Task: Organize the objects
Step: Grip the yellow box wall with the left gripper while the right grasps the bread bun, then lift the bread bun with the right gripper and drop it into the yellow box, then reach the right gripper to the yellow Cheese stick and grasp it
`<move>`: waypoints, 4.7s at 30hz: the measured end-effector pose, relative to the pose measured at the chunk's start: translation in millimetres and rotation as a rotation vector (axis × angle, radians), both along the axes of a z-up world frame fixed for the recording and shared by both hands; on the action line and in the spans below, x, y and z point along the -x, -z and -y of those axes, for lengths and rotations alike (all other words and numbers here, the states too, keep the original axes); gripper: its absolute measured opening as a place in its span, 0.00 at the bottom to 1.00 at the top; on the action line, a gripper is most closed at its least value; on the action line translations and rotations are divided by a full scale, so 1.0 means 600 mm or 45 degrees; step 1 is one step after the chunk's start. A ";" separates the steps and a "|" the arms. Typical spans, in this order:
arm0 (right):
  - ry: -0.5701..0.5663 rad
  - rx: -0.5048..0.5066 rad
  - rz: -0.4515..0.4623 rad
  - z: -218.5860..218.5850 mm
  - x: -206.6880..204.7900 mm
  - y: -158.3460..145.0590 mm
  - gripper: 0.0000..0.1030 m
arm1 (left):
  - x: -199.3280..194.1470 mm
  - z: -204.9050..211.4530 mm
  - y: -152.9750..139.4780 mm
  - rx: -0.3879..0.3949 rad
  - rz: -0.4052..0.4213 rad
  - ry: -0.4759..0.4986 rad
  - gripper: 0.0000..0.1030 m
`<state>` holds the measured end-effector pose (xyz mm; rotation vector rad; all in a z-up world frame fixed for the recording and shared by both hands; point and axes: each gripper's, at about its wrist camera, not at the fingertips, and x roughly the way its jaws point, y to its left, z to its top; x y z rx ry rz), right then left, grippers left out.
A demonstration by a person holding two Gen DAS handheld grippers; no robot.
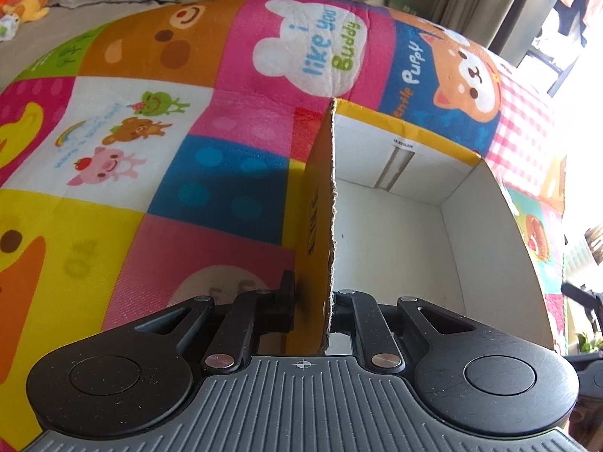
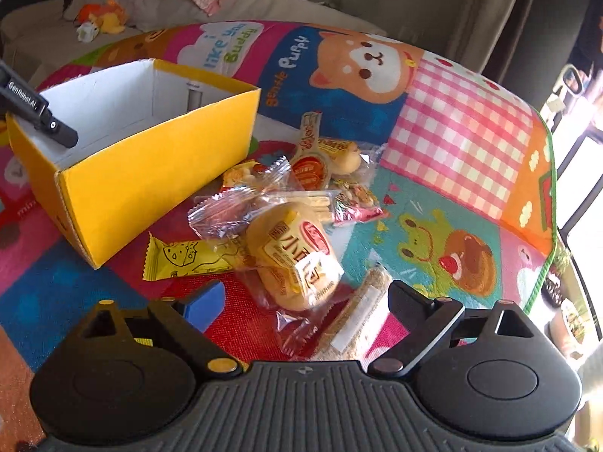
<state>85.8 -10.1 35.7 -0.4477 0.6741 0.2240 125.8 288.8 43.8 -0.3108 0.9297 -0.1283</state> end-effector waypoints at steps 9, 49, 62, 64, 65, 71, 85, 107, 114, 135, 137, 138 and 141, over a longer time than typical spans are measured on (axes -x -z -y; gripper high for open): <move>-0.008 -0.142 -0.039 -0.008 -0.070 -0.003 0.68 | 0.011 0.017 -0.009 -0.141 -0.049 0.058 0.14; 0.129 -0.738 0.051 -0.052 -0.023 -0.222 0.78 | -0.001 0.032 0.008 -0.148 -0.037 -0.020 0.13; 0.564 -0.577 0.013 0.169 0.029 -0.098 0.80 | 0.001 0.034 0.009 -0.156 -0.028 -0.021 0.14; 0.580 -0.578 -0.011 0.177 0.032 -0.080 0.80 | 0.001 0.035 0.009 -0.164 -0.027 -0.018 0.14; 0.579 -0.581 -0.027 0.178 0.034 -0.071 0.80 | 0.001 0.036 0.009 -0.169 -0.027 -0.015 0.14; 0.533 -0.541 -0.089 0.146 0.025 -0.031 0.79 | 0.002 0.037 0.008 -0.180 -0.024 -0.002 0.13; 0.389 -0.694 -0.218 0.043 -0.034 -0.017 0.79 | 0.001 0.038 0.009 -0.201 -0.011 0.023 0.13; 0.447 -0.736 -0.296 0.068 -0.043 -0.010 0.72 | 0.000 0.034 0.010 -0.184 0.010 0.026 0.14; 0.483 -0.727 -0.351 0.020 -0.104 0.013 0.62 | 0.000 0.032 0.010 -0.170 0.009 0.026 0.15; 0.357 -0.380 -0.194 0.054 -0.001 0.004 0.56 | 0.000 0.033 0.010 -0.182 0.010 0.020 0.15; 0.349 -0.388 -0.196 0.045 -0.017 0.004 0.56 | -0.001 0.033 0.010 -0.181 0.009 0.020 0.15; 0.349 -0.388 -0.196 0.040 -0.026 0.006 0.56 | -0.001 0.033 0.010 -0.182 0.009 0.022 0.15; 0.368 -0.377 -0.211 0.034 -0.049 0.017 0.55 | -0.001 0.033 0.010 -0.185 0.010 0.028 0.15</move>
